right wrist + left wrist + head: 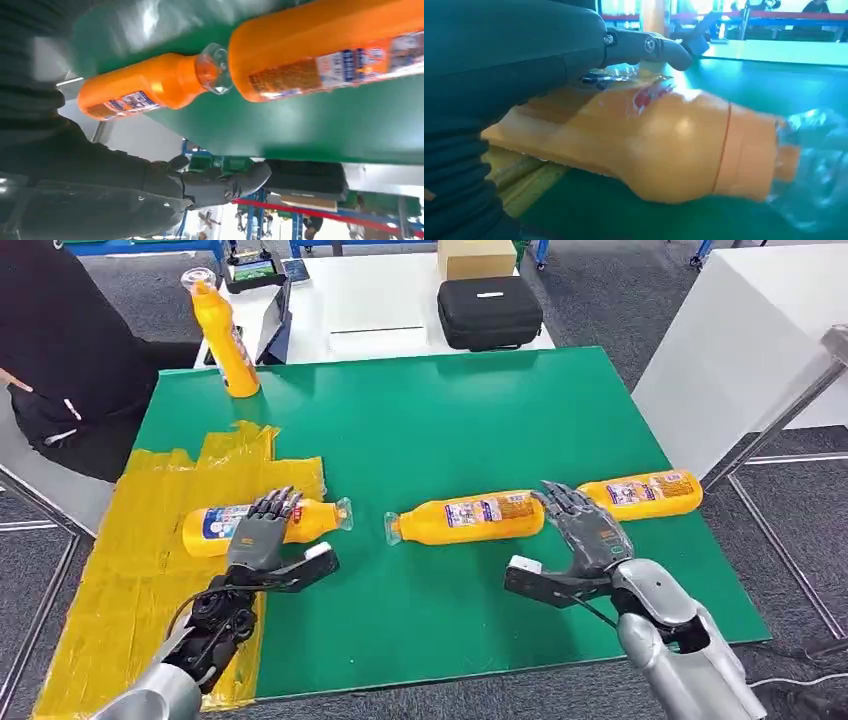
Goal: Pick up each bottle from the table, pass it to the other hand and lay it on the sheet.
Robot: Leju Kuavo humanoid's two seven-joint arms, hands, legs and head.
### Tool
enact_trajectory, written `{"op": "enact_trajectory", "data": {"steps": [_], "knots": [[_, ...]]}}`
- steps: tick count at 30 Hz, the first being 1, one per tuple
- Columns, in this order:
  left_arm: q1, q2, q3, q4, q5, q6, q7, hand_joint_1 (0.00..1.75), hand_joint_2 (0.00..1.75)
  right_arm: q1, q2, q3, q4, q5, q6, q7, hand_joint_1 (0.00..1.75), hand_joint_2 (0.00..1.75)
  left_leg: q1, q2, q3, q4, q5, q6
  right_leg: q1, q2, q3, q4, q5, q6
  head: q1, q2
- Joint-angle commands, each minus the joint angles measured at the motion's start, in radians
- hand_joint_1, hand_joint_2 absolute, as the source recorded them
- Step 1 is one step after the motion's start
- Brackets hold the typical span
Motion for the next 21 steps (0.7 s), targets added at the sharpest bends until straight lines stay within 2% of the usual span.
{"op": "enact_trajectory", "data": {"steps": [1,2,5,13,16,17,20,21], "knots": [[0.061,-0.003,0.057,-0.086,0.272,-0.054,-0.124,0.0,0.0,-0.228,-0.002,0.093,0.321,0.029,-0.055,-0.028,0.0,1.75,-0.001,0.007,0.002,0.0,0.0,-0.001,0.0,0.004,0.001,-0.001,0.002,0.0,0.0,0.0],[0.075,0.003,0.057,-0.117,0.302,-0.047,-0.133,0.0,0.0,-0.246,-0.004,0.104,0.34,0.032,-0.068,-0.029,0.0,1.75,-0.001,0.012,0.004,0.0,-0.001,-0.002,0.0,0.007,0.001,-0.001,0.002,0.0,0.0,0.0],[0.095,0.009,0.054,-0.167,0.34,-0.041,-0.133,0.0,0.0,-0.268,-0.004,0.116,0.363,0.026,-0.075,-0.031,0.0,1.75,-0.001,0.006,0.001,0.0,0.002,0.0,0.0,0.004,0.0,0.0,0.004,0.0,0.0,0.0],[0.104,0.001,0.072,-0.189,0.396,-0.038,-0.152,0.0,0.0,-0.266,-0.006,0.123,0.36,0.023,-0.08,-0.027,0.0,1.75,0.0,0.007,0.0,0.0,0.001,-0.001,0.0,0.003,-0.001,0.0,0.003,0.0,0.0,0.0],[0.149,-0.016,0.123,-0.326,0.654,-0.051,-0.24,0.0,0.0,-0.333,0.008,0.157,0.439,0.009,-0.093,-0.021,0.0,1.75,0.0,0.007,-0.002,0.001,0.002,-0.001,0.0,0.004,-0.003,0.001,0.003,0.0,0.0,0.0],[0.172,-0.009,0.112,-0.391,0.706,-0.053,-0.239,0.0,0.0,-0.362,0.017,0.167,0.482,0.003,-0.101,-0.023,0.0,1.75,-0.001,0.012,0.001,0.002,-0.001,-0.002,0.0,0.006,-0.001,0.001,0.001,0.0,0.0,0.0],[0.204,-0.02,0.106,-0.535,0.819,-0.025,-0.268,0.0,0.0,-0.385,0.033,0.171,0.559,-0.021,-0.099,-0.032,0.0,1.75,0.0,0.012,-0.004,0.002,0.0,-0.001,0.001,0.007,-0.006,0.002,0.003,0.0,0.0,0.0],[0.206,-0.016,0.095,-0.56,0.836,-0.025,-0.261,0.0,0.0,-0.386,0.041,0.173,0.576,-0.024,-0.101,-0.038,0.0,1.75,0.0,0.009,-0.006,0.001,0.001,-0.001,0.001,0.004,-0.008,0.001,0.004,0.0,0.0,0.0]]}}
